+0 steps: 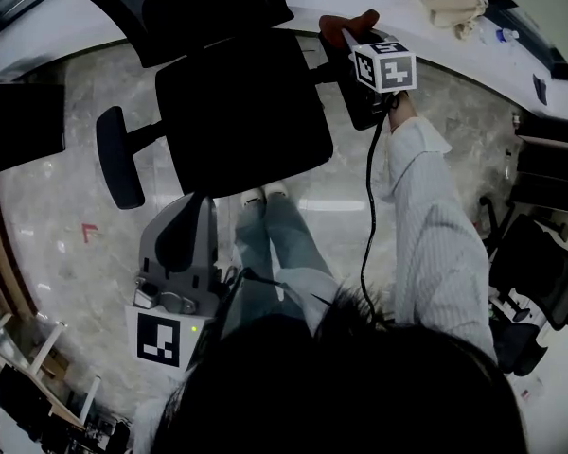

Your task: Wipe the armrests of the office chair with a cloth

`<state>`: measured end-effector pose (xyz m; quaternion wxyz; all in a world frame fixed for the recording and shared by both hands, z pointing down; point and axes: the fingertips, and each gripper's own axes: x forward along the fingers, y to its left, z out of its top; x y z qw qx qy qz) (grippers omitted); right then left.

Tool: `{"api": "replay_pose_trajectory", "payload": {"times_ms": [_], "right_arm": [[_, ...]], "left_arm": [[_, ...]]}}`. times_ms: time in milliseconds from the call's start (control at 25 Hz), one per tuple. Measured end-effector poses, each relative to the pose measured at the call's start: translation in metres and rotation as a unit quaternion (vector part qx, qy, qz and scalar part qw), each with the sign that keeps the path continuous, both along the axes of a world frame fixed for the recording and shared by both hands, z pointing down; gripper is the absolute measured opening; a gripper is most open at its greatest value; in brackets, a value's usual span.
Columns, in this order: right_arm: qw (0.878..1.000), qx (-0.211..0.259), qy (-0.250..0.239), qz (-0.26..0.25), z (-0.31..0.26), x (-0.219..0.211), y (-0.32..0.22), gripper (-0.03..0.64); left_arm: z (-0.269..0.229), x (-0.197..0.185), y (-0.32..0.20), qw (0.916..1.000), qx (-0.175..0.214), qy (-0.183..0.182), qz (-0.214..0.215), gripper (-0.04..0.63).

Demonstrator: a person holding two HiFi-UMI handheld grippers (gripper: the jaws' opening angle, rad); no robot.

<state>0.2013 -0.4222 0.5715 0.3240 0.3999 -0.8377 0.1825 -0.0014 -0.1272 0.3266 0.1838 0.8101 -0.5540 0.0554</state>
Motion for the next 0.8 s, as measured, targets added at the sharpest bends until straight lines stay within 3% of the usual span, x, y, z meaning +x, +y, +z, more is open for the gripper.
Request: {"api": "replay_pose_trajectory", "payload": {"times_ms": [120, 280, 800], "right_arm": [[0.998, -0.034, 0.048, -0.016, 0.026, 0.001, 0.012, 0.023], [0.994, -0.07, 0.075, -0.031, 0.026, 0.004, 0.033, 0.023], [0.993, -0.104, 0.051, -0.025, -0.005, 0.047, 0.194, 0.023]], "left_arm": [[0.006, -0.005, 0.001, 1.0, -0.006, 0.003, -0.001, 0.002], [0.007, -0.006, 0.0, 1.0, -0.001, 0.009, 0.001, 0.002], [-0.011, 0.028, 0.003, 0.9986, 0.019, 0.024, 0.043, 0.002]]}}
